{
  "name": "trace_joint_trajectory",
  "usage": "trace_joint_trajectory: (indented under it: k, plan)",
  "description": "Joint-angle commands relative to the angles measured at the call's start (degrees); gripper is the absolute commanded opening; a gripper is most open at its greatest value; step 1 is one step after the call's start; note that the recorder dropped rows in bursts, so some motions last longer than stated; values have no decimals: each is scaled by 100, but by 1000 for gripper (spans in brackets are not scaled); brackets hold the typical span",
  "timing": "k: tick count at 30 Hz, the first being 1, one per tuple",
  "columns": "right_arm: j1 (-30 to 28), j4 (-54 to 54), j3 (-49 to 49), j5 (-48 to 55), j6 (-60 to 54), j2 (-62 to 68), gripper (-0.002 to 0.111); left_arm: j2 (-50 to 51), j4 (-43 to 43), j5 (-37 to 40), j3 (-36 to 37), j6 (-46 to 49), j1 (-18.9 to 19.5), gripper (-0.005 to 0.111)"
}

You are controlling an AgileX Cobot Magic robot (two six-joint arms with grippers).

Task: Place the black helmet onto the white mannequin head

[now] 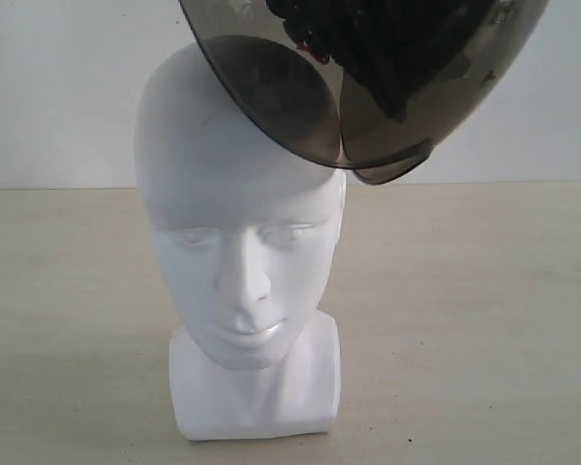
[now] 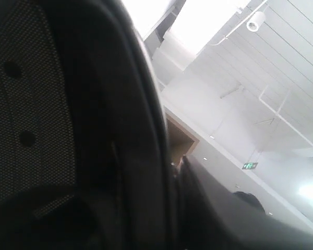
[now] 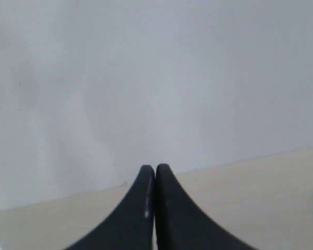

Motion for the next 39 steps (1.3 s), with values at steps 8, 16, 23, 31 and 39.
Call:
trace_joint_trajectory:
  k: [8, 16, 23, 31, 39]
  plan:
    - [7, 224, -2444, 793, 73, 1621, 0, -19, -281, -369, -145, 187, -24, 4]
    - [701, 241, -4121, 769, -1461, 4353, 0, -19, -78, -369, -145, 343, 227, 4]
    - [1360, 230, -5326, 847, -2245, 5130, 0, 44, 326, -369, -145, 319, 617, 4]
    - [1608, 269, -5946, 1286, -2730, 5076, 0, 229, 470, -369, -145, 211, 617, 4]
    - [1668, 2186, -6828, 2536, -4907, 5810, 0, 246, 510, -369, 123, 356, 617, 4]
